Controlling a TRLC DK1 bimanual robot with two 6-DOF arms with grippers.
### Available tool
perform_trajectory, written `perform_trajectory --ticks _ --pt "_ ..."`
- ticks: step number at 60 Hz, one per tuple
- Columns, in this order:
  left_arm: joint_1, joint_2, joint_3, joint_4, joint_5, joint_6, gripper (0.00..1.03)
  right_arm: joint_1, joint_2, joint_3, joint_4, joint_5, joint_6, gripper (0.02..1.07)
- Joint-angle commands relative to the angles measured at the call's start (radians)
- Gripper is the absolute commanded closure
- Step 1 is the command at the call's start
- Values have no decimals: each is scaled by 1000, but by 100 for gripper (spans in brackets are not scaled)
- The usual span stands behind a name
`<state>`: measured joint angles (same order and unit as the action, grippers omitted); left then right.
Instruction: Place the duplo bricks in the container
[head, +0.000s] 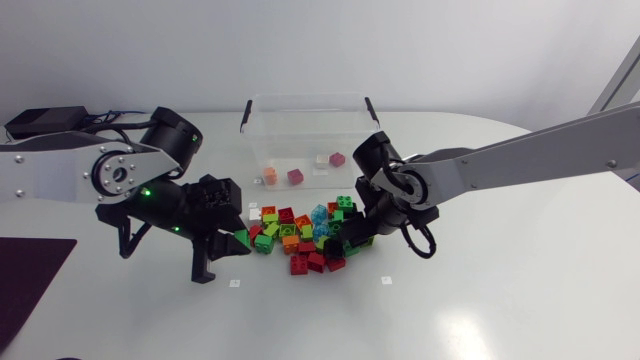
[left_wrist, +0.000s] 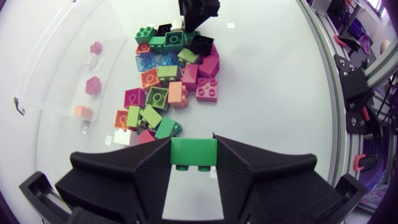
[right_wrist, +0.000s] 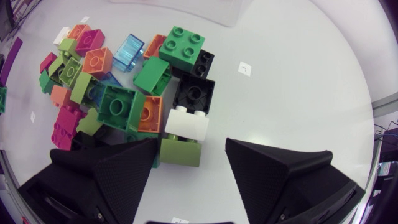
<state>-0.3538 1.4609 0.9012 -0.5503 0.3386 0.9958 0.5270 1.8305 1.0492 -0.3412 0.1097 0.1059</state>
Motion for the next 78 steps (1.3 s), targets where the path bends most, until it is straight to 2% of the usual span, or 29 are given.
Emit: perform_trajectory --ticks 1,13,20,35,54,78 --pt "13 -27 38 -19 4 30 73 -22 23 11 -19 10 25 30" --pt "36 -37 104 -19 10 15 73 -44 19 -2 -16 10 15 31" --pt "38 -28 153 -8 17 -19 73 -41 30 6 -12 8 11 39" --pt "50 24 268 61 27 -126 73 -13 62 2 13 4 3 65" --pt "81 124 367 171 27 -243 73 -33 -105 -57 -36 2 -48 66" --pt "107 331 593 314 25 -487 72 -38 -237 58 -117 -5 -57 66"
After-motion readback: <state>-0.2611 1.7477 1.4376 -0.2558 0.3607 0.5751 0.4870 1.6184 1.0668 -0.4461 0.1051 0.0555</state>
